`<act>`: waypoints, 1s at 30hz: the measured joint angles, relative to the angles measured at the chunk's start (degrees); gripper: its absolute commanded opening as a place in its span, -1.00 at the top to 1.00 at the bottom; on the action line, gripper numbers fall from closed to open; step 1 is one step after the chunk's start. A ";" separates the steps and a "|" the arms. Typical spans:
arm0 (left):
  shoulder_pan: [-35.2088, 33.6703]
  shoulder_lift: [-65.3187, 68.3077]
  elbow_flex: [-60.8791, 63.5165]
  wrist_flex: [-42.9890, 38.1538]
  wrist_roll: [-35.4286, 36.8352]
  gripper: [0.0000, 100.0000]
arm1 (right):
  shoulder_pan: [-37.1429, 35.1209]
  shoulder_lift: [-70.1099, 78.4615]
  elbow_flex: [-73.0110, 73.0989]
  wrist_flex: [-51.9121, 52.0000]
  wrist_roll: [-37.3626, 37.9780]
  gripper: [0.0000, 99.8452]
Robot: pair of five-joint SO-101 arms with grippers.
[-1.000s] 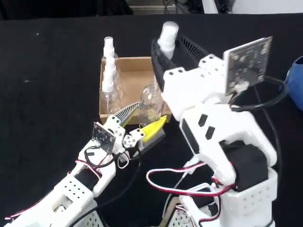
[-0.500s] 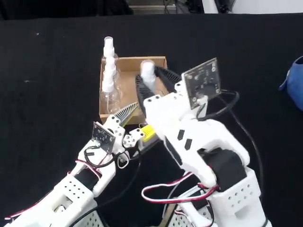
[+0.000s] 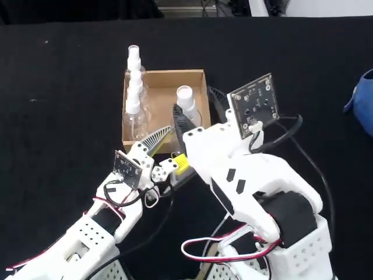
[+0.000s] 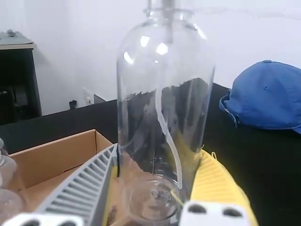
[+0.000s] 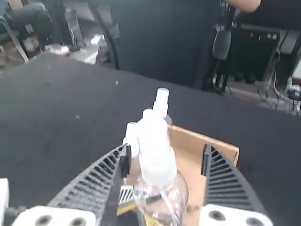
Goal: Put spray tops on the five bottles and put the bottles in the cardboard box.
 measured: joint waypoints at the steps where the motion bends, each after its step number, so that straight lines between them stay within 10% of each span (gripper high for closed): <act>1: 0.00 0.00 0.00 0.00 0.00 0.94 | 0.00 0.00 0.00 0.79 0.00 0.56; 30: -0.09 0.09 0.00 -1.14 0.26 0.94 | -0.70 -1.05 19.25 -6.42 0.00 0.57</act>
